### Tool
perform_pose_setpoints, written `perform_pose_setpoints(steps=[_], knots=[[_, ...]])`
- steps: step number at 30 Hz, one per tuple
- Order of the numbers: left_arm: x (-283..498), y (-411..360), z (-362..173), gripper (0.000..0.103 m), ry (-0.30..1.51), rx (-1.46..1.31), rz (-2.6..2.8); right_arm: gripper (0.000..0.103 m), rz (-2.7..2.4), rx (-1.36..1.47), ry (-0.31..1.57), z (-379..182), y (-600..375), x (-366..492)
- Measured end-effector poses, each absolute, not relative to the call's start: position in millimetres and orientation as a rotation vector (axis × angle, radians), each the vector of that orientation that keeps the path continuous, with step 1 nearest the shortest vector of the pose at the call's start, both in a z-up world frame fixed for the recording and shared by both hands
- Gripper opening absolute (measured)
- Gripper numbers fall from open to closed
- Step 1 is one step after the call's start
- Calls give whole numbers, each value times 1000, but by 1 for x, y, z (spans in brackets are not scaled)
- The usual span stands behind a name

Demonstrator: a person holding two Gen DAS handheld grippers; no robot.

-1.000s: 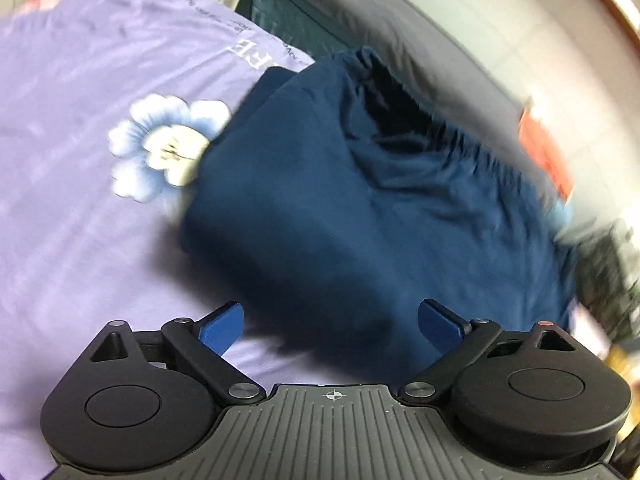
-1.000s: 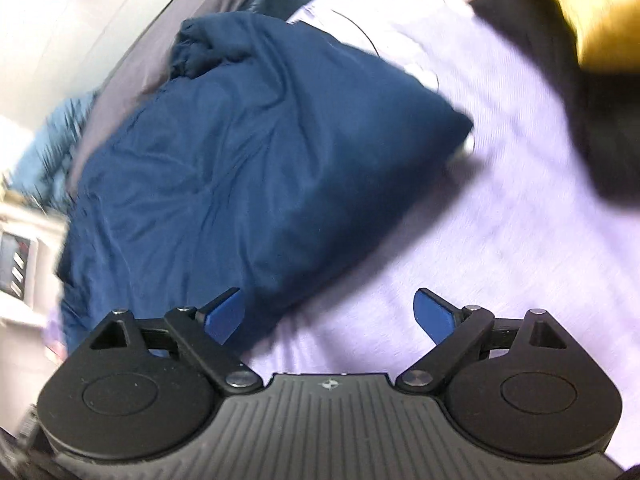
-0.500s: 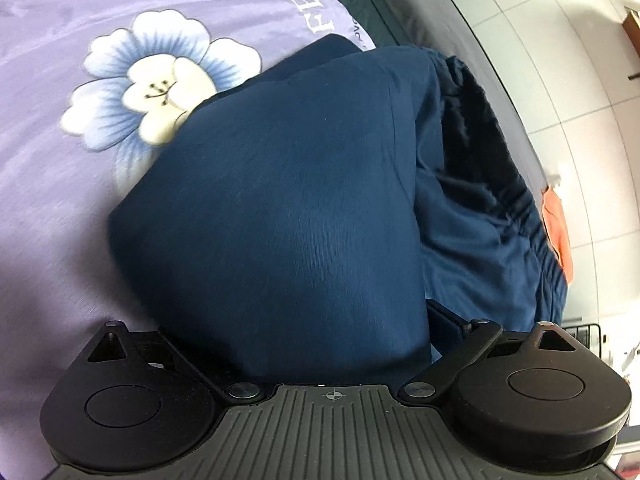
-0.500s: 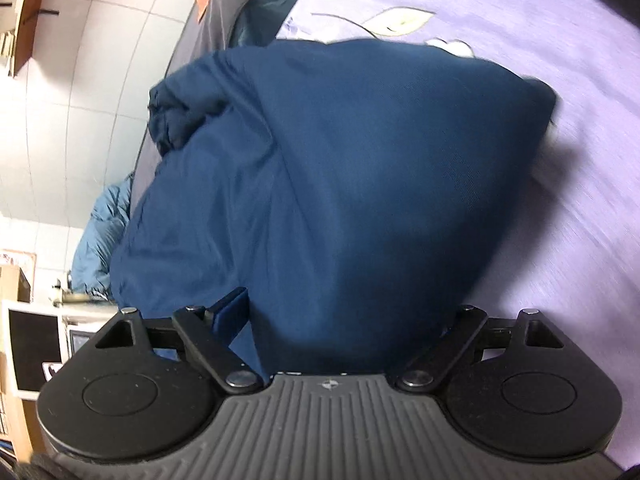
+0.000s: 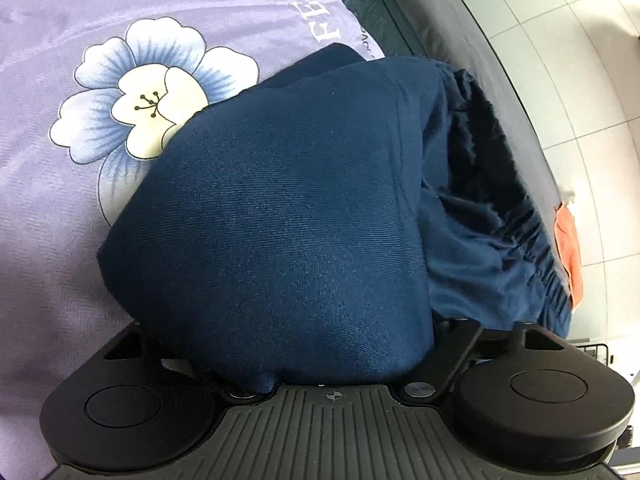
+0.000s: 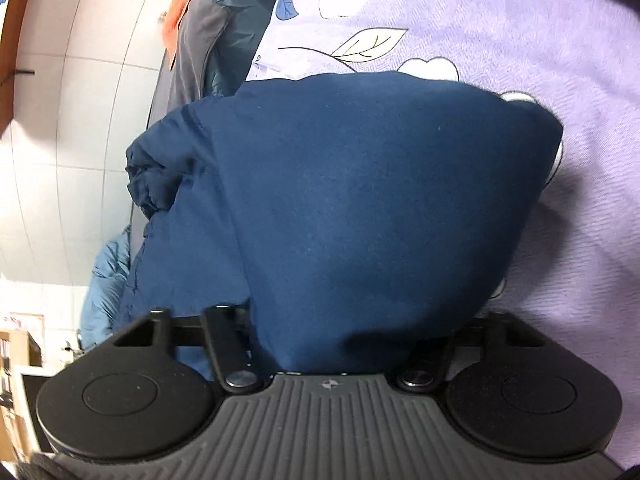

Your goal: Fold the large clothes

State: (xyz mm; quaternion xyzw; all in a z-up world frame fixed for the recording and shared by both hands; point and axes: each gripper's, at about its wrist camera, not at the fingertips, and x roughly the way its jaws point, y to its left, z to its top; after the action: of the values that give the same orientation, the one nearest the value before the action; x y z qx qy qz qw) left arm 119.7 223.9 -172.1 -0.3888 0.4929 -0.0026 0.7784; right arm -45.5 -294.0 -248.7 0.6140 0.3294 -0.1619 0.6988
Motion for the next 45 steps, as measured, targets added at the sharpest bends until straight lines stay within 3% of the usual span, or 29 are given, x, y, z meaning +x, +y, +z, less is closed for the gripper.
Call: perform_pose_setpoints(steps=[4,6,14,25,35,41,45], knots=[[116,224,-157,99,1059,-807,-43,33,-352,1296,748,-227,-289,-40],[116,221,-147,96,1054,-775,-53,30,-336,1204,765,-207,-284,-34],[106,211,-103,85,994,-700,-145,25,-219,803,780,-113,-265,-8],[106,139,-59,83,956,-667,-360,22,-135,385,682,14,-266,-1],[107,-37,-10,83,962,-596,-742,22,-344,304,509,118,-356,-90],[83,-181,29,83,935,-534,-1046,22,-586,288,342,173,-433,-213],[55,-260,15,84,987,-472,-1181,23,-756,406,236,162,-488,-308]])
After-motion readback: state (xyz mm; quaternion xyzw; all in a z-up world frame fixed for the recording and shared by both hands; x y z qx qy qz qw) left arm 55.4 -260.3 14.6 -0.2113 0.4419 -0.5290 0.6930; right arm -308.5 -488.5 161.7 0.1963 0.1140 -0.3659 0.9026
